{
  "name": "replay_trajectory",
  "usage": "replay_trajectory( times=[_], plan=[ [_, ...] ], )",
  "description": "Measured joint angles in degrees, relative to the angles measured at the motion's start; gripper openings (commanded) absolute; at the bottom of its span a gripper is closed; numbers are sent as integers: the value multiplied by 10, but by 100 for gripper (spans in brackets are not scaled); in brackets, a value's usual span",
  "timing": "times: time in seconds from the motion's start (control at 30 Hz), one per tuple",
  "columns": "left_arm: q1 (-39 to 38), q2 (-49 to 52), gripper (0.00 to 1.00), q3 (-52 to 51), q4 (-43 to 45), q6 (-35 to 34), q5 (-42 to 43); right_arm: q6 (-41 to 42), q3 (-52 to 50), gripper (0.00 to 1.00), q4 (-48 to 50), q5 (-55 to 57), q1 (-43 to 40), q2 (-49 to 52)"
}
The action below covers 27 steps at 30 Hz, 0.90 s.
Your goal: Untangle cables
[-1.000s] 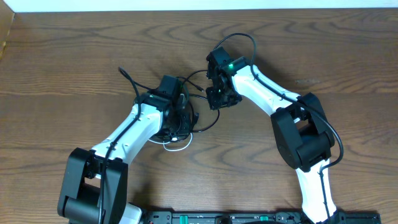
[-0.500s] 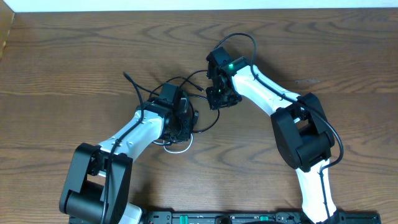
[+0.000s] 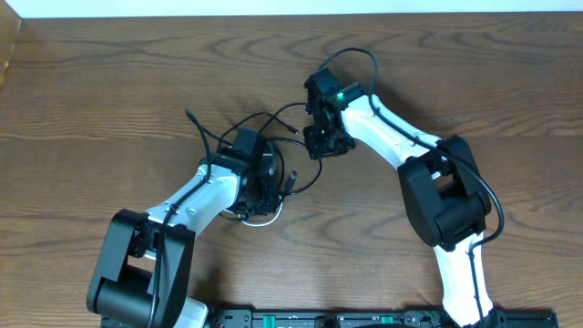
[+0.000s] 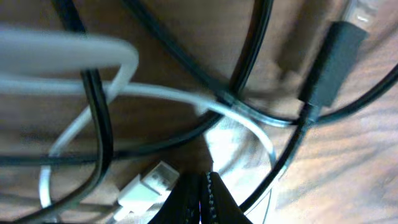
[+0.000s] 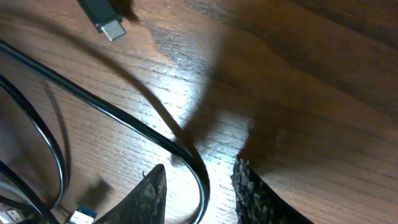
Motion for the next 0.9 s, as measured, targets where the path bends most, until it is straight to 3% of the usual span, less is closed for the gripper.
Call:
replay_trajectory(
  times=[0.37, 0.53, 0.73, 0.9],
  plan=[
    [0, 0, 13, 0, -66, -16, 9, -2, 4, 42, -23, 45, -5, 0],
    [0, 0, 9, 0, -68, -24, 8, -38, 11, 51, -68, 76, -5, 1],
    [0, 0, 8, 0, -70, -23, 8, -105, 19, 52, -107, 52, -3, 5],
    [0, 0, 8, 0, -72, -15, 25, -112, 19, 52, -110, 79, 15, 6]
  ],
)
